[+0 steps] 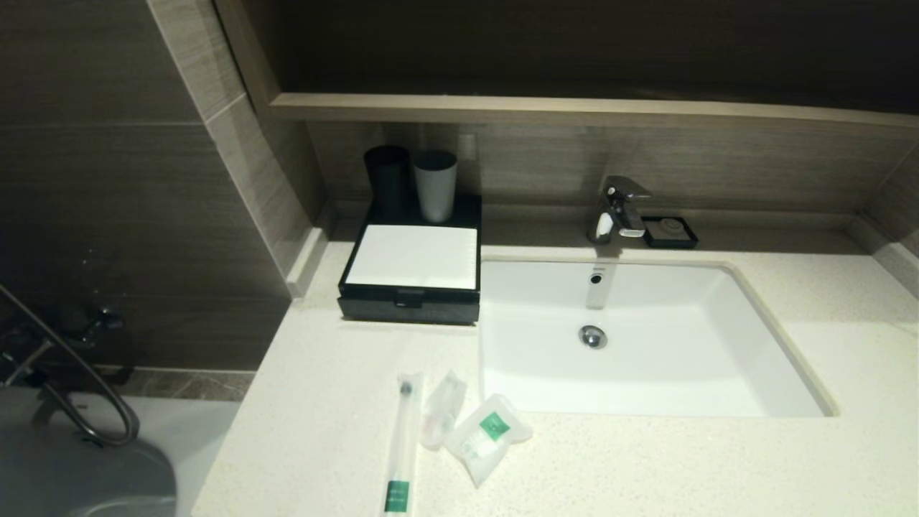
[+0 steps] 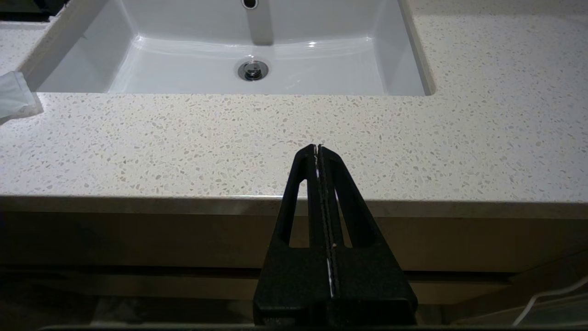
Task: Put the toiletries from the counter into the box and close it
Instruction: Open the drawer
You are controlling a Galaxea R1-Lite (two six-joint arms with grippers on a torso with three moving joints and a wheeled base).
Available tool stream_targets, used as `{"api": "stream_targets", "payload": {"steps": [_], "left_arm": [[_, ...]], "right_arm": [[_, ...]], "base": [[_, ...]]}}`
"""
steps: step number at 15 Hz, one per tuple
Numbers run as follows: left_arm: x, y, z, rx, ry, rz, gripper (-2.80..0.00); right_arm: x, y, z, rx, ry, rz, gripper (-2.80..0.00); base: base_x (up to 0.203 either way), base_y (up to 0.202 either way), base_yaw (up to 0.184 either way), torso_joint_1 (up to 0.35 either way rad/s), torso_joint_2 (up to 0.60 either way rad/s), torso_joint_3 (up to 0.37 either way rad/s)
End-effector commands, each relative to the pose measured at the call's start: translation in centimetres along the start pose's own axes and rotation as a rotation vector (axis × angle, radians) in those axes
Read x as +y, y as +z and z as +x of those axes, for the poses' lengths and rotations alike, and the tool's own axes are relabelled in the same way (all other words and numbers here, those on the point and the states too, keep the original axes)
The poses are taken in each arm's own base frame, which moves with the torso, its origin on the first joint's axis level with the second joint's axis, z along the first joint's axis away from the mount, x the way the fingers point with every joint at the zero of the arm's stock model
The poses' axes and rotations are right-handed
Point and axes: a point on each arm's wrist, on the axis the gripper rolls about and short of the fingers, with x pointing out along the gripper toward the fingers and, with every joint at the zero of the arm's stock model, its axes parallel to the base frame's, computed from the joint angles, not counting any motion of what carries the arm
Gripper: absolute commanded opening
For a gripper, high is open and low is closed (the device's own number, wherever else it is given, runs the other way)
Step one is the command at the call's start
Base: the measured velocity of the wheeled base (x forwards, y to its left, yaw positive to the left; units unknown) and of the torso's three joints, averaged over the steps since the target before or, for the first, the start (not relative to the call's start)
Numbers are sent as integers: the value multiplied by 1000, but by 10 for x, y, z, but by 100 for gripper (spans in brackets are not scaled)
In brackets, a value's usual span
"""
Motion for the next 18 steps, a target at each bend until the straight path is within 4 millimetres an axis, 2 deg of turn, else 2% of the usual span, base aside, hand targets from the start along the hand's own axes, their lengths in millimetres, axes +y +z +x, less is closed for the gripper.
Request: {"api": "stream_targets", "payload": {"steps": [1,7,12,18], "left_arm": [[1,13,-4,-38,-2,-12,-280],[1,33,-11,-23,-44,-22,-280],[4,62,18,113,-58,-112,-280],[7,93,64,258,-91,-144,-280]], "right_arm": [[0,0,0,1,0,0,-280],[0,0,0,-1,0,0,-280],[0,0,0,0,0,0,-280],[0,0,0,1,0,0,-280]], "base": [[0,0,0,0,0,0],[0,0,0,0,0,0],[0,0,0,0,0,0],[0,0,0,0,0,0]]}}
